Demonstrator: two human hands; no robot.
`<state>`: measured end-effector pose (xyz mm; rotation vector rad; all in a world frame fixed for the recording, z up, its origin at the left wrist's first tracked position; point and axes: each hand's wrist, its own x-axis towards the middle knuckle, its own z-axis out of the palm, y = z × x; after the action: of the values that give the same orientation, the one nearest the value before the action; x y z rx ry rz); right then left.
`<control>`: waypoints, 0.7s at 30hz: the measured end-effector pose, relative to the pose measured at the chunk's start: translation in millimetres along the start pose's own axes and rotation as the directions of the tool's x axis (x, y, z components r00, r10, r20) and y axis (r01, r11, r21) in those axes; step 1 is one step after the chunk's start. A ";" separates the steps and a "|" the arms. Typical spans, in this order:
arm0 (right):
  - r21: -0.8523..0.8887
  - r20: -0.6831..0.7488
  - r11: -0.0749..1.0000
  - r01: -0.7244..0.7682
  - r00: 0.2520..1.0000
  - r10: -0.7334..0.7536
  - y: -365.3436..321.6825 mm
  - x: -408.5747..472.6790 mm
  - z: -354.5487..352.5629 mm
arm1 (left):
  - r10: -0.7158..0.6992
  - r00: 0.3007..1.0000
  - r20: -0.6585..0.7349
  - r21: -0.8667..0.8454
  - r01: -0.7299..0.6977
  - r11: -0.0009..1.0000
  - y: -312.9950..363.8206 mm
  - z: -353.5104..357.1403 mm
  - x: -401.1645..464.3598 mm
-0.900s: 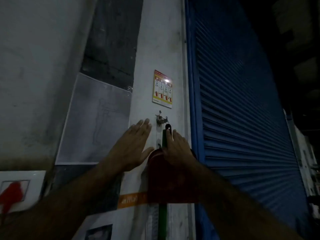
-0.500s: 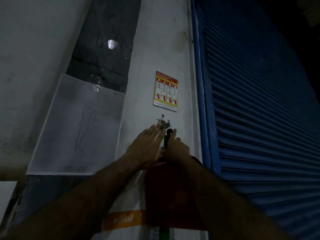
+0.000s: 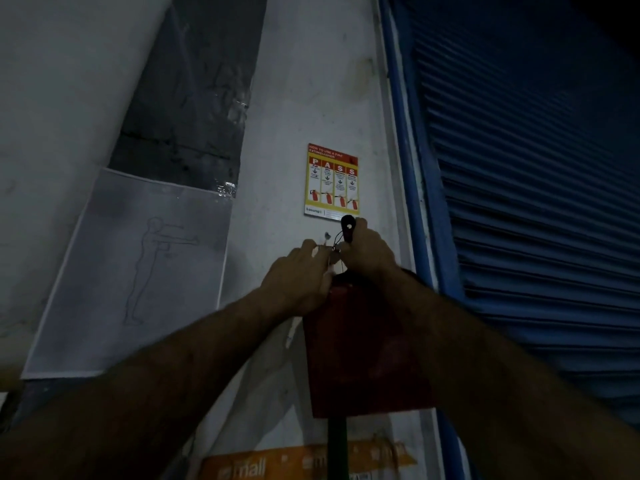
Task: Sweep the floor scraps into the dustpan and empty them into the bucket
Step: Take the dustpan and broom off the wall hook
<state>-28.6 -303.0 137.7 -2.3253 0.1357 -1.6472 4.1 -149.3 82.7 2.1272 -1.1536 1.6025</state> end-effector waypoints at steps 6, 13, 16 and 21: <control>0.205 -0.037 0.978 -0.039 0.998 0.047 2.7 11.0 -3.1 | -0.185 0.977 0.106 -0.033 0.189 0.981 10.0 -17.6 20.0; 0.369 0.116 0.920 -0.133 0.989 0.097 -2.9 36.6 -13.2 | -0.261 0.945 0.195 -0.174 0.295 0.939 8.2 -27.5 24.5; 0.398 0.271 0.901 -0.171 0.961 0.062 -1.4 23.6 -18.8 | -0.273 0.912 0.306 -0.233 0.350 0.908 17.6 -34.4 17.6; 0.417 0.411 0.898 -0.136 0.910 -0.053 1.5 -20.7 -25.6 | -0.228 0.824 0.519 -0.364 0.454 0.813 27.5 -33.0 5.4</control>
<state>-59.5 -304.0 126.3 -2.2241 -0.2504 -0.9906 -38.0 -149.8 92.6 2.2415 -1.0400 0.5820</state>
